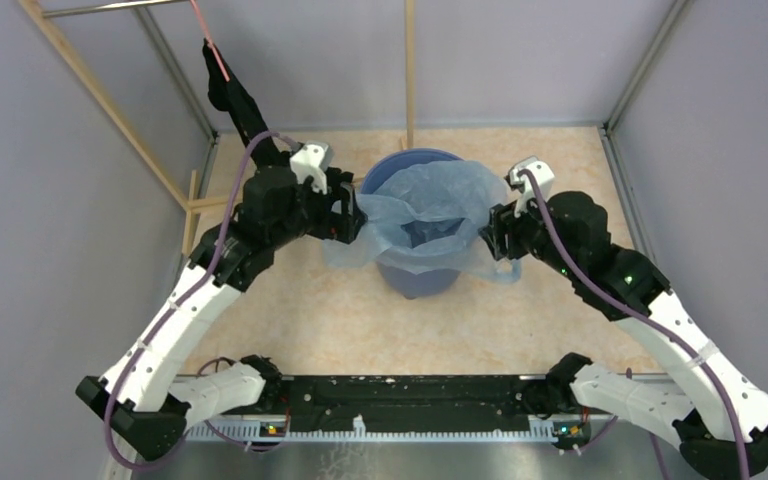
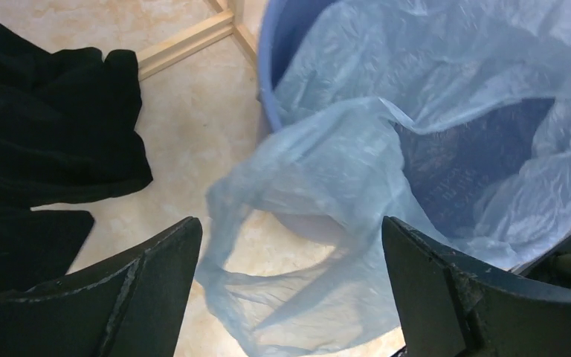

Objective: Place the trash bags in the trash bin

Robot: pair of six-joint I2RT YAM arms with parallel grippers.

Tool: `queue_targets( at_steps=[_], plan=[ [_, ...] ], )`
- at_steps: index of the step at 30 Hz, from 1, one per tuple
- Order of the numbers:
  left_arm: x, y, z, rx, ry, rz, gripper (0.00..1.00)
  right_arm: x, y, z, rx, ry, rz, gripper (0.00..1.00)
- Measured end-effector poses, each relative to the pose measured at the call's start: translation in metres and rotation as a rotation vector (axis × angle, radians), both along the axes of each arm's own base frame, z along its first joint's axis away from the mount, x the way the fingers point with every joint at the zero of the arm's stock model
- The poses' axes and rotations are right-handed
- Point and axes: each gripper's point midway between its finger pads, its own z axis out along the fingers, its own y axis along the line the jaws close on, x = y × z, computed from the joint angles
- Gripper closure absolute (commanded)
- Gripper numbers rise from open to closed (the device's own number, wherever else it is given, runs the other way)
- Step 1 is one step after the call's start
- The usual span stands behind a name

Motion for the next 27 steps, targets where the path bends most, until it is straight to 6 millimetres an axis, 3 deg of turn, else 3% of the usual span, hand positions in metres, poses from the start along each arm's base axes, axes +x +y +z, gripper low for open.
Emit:
queue_targets(
  at_steps=[5, 12, 18, 24, 27],
  plan=[
    [0.022, 0.021, 0.005, -0.072, 0.039, 0.009, 0.01, 0.003, -0.004, 0.005, 0.021, -0.046, -0.028, 0.74],
    [0.032, 0.027, 0.008, -0.2, 0.074, -0.084, 0.01, 0.017, -0.002, 0.021, 0.07, -0.111, -0.071, 1.0],
    [0.027, 0.022, -0.008, -0.261, 0.125, -0.166, 0.02, 0.038, -0.001, 0.027, 0.068, -0.134, -0.147, 1.0],
    [0.019, 0.015, -0.022, -0.284, 0.161, -0.225, 0.2, 0.057, -0.005, 0.036, 0.072, -0.154, -0.243, 1.0],
    [0.016, 0.013, -0.028, -0.289, 0.178, -0.242, 0.23, 0.064, -0.007, 0.044, 0.08, -0.174, -0.278, 1.0]
  ],
)
